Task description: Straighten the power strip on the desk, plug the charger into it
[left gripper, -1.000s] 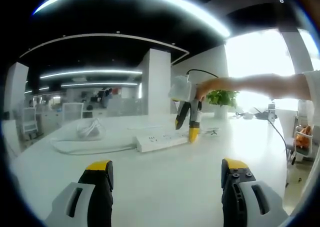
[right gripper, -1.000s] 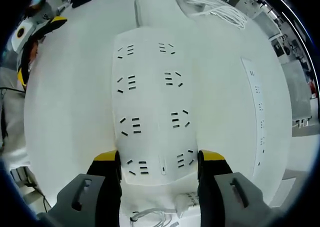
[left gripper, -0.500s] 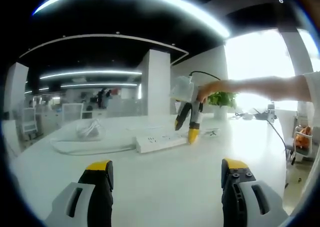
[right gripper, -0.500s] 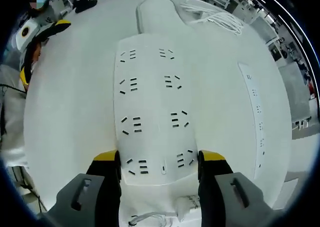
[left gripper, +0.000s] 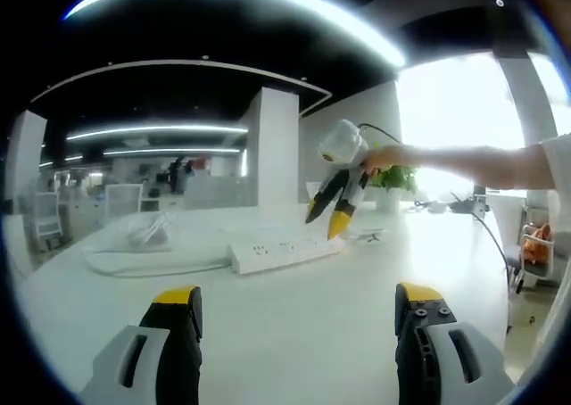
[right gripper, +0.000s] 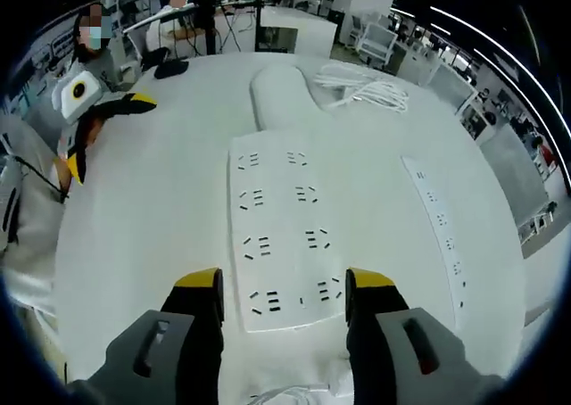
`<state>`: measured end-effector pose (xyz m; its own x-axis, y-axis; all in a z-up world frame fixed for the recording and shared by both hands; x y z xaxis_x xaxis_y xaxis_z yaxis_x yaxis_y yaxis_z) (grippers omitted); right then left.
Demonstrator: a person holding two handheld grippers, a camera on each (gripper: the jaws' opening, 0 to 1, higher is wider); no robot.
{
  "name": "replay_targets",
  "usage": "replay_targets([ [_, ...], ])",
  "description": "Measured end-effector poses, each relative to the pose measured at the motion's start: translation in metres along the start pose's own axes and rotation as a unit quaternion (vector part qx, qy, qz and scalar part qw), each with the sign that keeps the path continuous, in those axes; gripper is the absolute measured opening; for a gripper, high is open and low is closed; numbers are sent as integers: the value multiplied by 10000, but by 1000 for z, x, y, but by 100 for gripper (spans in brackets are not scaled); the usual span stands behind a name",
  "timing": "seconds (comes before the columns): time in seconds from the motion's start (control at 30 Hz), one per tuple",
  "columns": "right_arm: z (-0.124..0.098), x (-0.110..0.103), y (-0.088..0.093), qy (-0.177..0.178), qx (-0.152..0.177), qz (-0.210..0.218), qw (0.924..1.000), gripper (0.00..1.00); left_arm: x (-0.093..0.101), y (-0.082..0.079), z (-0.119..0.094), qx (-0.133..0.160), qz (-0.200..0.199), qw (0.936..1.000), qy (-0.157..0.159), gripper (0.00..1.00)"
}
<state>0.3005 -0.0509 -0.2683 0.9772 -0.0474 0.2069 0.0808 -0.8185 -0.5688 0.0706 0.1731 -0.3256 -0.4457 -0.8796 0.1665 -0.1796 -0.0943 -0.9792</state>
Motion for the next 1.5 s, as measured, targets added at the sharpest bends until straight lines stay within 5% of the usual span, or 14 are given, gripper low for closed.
replay_targets([
  [0.23,-18,-6,4,710,1039,214,9918,76,3,0,-2,29,-5,10000,26,92],
  [0.37,-33,-7,9,1160,1737,477,9768,81,4,0,-2,42,-3,10000,47,92],
  [0.5,-45,-12,14,1484,2015,608,9663,85,5,0,-2,55,-14,10000,66,92],
  [0.6,-54,-18,18,1970,2203,832,9517,94,5,0,-2,55,-21,10000,78,92],
  [0.83,-74,-24,20,2572,2850,1145,9162,96,6,0,-1,69,-26,9999,107,92],
  [1.0,-92,-14,22,3344,3591,1476,8587,100,5,-1,-1,90,-41,9999,131,92],
  [1.03,-98,-12,24,3560,3815,1573,8384,100,4,-1,-2,97,-46,9999,135,92],
  [1.13,-112,-10,31,4015,4191,1779,7947,100,3,-1,-3,97,-50,9998,142,92],
  [1.27,-125,-12,43,4612,4417,2120,7397,99,1,-2,-5,118,-71,9998,149,92],
  [1.4,-136,-23,56,5635,4234,2105,6774,96,2,-1,-6,130,-92,9997,174,92],
  [1.5,-139,-25,59,5903,4316,2155,6471,94,3,-1,-6,133,-101,9997,203,92],
])
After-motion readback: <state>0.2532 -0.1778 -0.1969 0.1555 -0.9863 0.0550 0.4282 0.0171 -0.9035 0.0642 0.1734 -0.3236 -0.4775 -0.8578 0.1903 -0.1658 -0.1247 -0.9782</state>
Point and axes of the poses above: the point that each gripper's makers call its tool centre point, and the gripper's own axes: z roughly forward along the fingers, x roughly to its right, y roughly out of its underside, the point moved 8 cm from there along -z, roughly backward along the fingers, and after that the axes turned 5 degrees about -z, right-handed, at the moved point
